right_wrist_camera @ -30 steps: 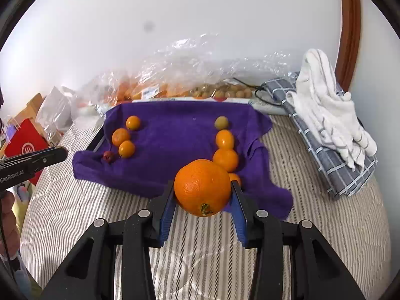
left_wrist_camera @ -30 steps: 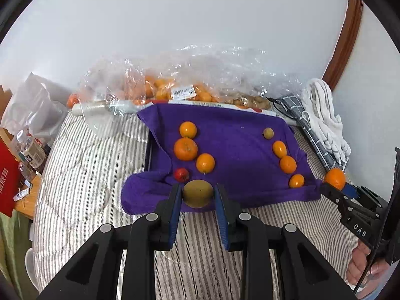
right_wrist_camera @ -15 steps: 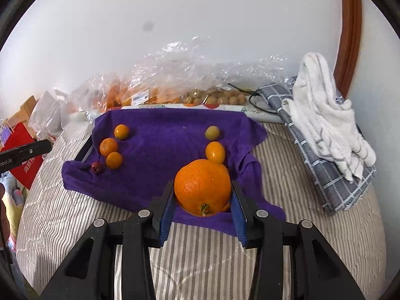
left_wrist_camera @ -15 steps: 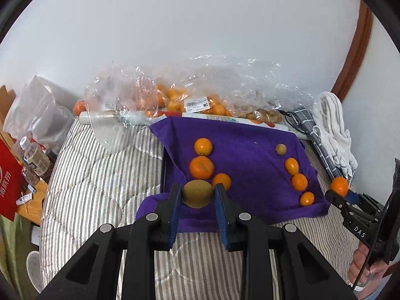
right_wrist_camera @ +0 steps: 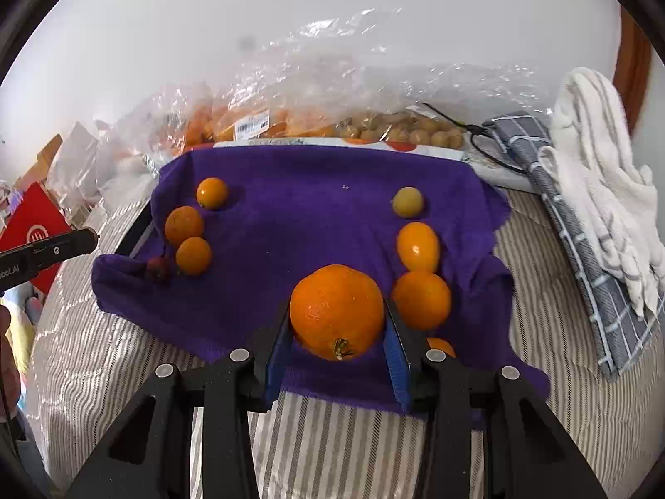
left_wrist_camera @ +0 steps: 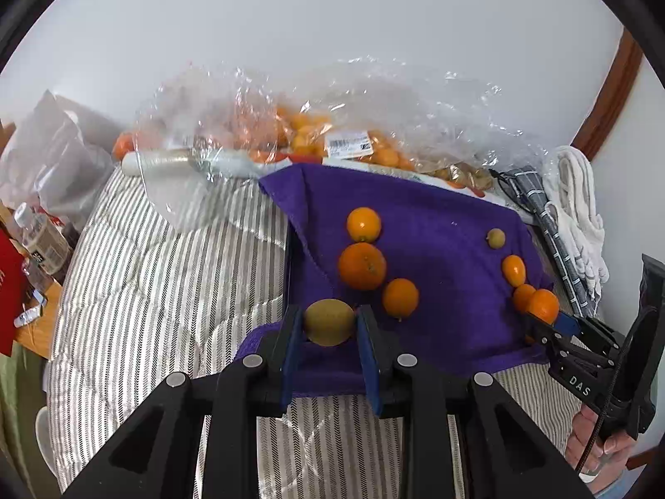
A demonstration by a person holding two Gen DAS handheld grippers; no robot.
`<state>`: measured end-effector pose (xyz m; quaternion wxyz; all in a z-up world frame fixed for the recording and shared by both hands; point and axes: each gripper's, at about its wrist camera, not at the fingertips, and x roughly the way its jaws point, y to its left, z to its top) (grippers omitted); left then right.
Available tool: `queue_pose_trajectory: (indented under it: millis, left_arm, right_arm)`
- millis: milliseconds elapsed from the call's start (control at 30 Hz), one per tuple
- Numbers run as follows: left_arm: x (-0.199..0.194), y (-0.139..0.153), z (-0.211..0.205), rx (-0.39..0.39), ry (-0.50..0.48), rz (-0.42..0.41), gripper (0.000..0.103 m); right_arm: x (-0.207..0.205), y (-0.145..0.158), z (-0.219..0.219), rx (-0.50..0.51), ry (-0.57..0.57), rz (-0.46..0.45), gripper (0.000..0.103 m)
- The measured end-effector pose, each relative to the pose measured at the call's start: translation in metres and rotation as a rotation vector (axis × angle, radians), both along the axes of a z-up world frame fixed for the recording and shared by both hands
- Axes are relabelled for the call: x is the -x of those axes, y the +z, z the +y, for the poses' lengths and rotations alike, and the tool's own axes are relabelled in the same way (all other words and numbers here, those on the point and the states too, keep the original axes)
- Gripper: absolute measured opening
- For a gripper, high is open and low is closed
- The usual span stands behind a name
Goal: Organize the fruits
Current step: 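Carry the orange and yellow-green fruit over the purple towel with both grippers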
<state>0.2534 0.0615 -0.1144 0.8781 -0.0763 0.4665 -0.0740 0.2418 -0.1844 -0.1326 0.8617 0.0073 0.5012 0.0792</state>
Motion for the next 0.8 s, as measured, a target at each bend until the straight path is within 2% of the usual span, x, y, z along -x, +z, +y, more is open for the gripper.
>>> queue_pose_trajectory:
  millis: [433, 800]
  left_arm:
    - [-0.010, -0.021, -0.006, 0.023, -0.035, 0.049, 0.025]
    - [-0.015, -0.030, -0.027, 0.031, -0.070, 0.073, 0.025]
  right_arm:
    - [-0.035, -0.035, 0.011, 0.013, 0.029, 0.076, 0.042]
    - [-0.037, -0.042, 0.016, 0.025, 0.050, 0.092, 0.042]
